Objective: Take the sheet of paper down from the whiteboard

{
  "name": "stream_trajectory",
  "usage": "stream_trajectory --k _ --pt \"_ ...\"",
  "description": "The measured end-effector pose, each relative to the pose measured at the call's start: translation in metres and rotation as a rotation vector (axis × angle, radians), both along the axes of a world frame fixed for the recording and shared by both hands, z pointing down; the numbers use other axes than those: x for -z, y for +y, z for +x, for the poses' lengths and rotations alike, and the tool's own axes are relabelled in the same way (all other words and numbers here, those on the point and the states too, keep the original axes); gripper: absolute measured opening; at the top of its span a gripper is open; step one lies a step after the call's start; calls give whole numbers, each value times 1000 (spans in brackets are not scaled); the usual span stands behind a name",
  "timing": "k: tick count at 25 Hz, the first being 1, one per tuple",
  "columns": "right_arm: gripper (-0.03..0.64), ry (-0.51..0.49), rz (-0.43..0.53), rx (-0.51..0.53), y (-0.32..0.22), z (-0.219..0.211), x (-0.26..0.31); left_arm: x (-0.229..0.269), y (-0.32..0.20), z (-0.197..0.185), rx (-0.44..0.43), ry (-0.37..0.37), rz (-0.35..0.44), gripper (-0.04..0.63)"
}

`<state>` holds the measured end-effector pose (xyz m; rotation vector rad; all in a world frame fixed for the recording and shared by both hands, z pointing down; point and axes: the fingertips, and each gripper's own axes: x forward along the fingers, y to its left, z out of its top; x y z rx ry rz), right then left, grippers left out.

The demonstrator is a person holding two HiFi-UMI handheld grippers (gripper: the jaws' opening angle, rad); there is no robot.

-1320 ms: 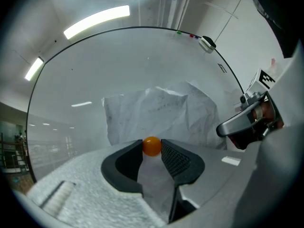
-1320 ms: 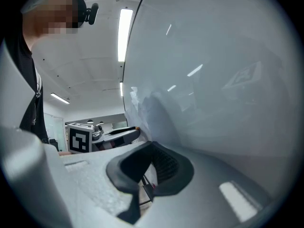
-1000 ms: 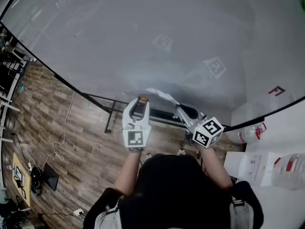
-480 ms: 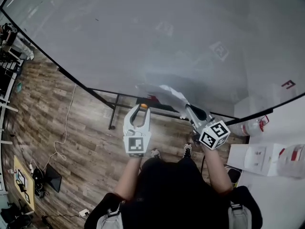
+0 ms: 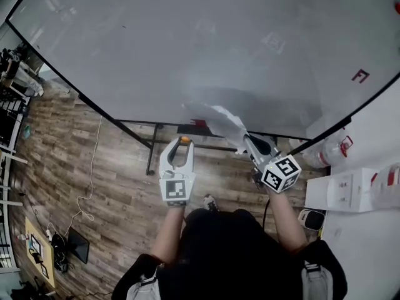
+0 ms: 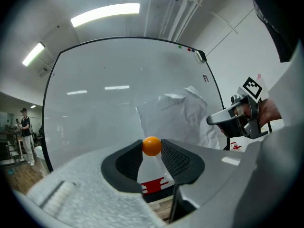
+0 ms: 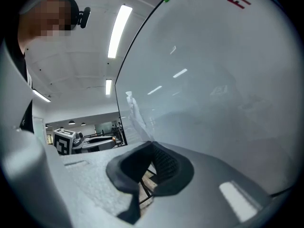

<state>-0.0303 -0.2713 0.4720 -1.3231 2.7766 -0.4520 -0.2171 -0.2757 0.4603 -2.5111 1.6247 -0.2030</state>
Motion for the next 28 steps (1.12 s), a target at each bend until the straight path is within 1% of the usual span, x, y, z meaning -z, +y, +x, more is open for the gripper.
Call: stream_trajectory --k 2,6,9,12,19,23,28 --pt "3 -1 6 -5 18 11 3 4 17 12 -13 -10 -2 133" --pt "3 -12 2 -26 56 44 1 6 55 44 -21 -1 -15 133" --pt "3 16 -10 -20 86 64 -6 7 89 65 -26 14 -12 133" --pt "3 24 -20 -10 115 79 -14 1 126 79 -13 9 -28 133" --pt "3 12 -23 19 168 97 -21 -6 191 81 55 -6 -31 133" --pt "3 6 -19 28 188 102 -21 -2 214 81 78 9 -19 133" --pt "3 -9 -15 31 203 107 -20 -3 232 82 95 -18 -2 133"
